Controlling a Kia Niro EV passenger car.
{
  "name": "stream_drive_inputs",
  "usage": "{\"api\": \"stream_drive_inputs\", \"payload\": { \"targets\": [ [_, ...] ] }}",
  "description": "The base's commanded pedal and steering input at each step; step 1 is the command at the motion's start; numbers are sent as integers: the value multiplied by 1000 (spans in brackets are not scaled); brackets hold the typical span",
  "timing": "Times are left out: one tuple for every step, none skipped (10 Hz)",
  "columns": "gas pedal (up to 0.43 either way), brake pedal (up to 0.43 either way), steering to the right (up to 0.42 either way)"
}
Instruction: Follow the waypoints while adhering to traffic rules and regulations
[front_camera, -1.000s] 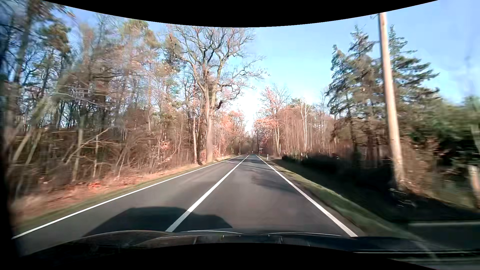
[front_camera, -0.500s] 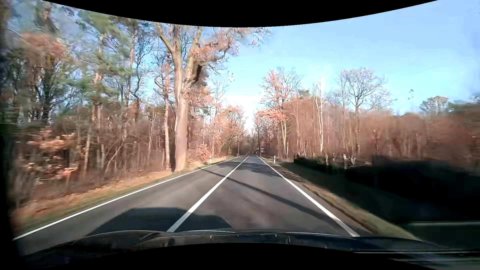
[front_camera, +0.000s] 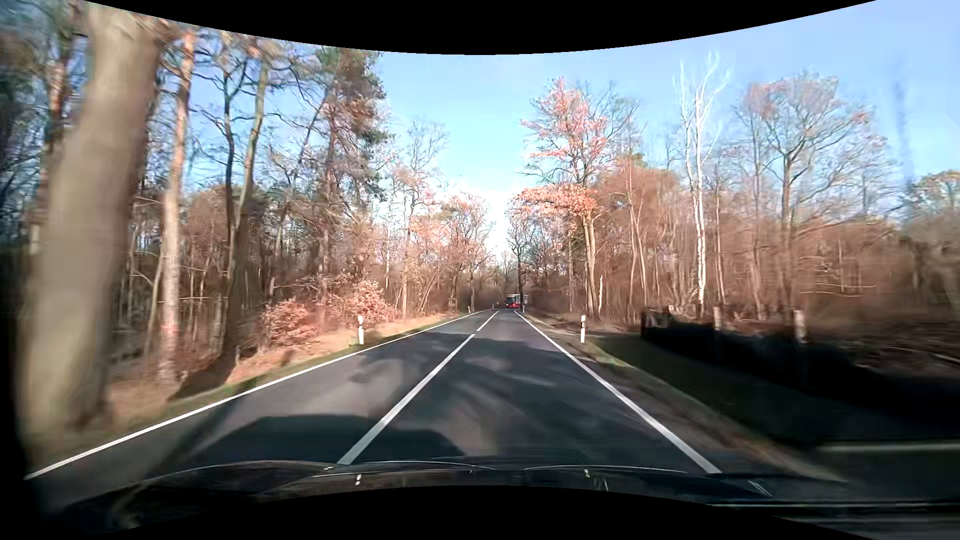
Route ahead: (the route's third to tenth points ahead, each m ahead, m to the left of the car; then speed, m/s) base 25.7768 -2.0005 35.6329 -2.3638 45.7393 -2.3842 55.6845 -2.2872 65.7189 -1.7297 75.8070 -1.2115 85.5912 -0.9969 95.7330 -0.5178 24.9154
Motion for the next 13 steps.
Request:
{"api": "stream_drive_inputs", "payload": {
  "targets": [
    [169, 0, 0],
    [169, 0, 0],
    [169, 0, 0],
    [169, 0, 0],
    [169, 0, 0],
    [169, 0, 0],
    [157, 0, 0],
    [157, 0, 0],
    [157, 0, 0],
    [157, 0, -1],
    [157, 0, -1],
    [157, 0, -1],
    [157, 0, -1]
  ]
}}
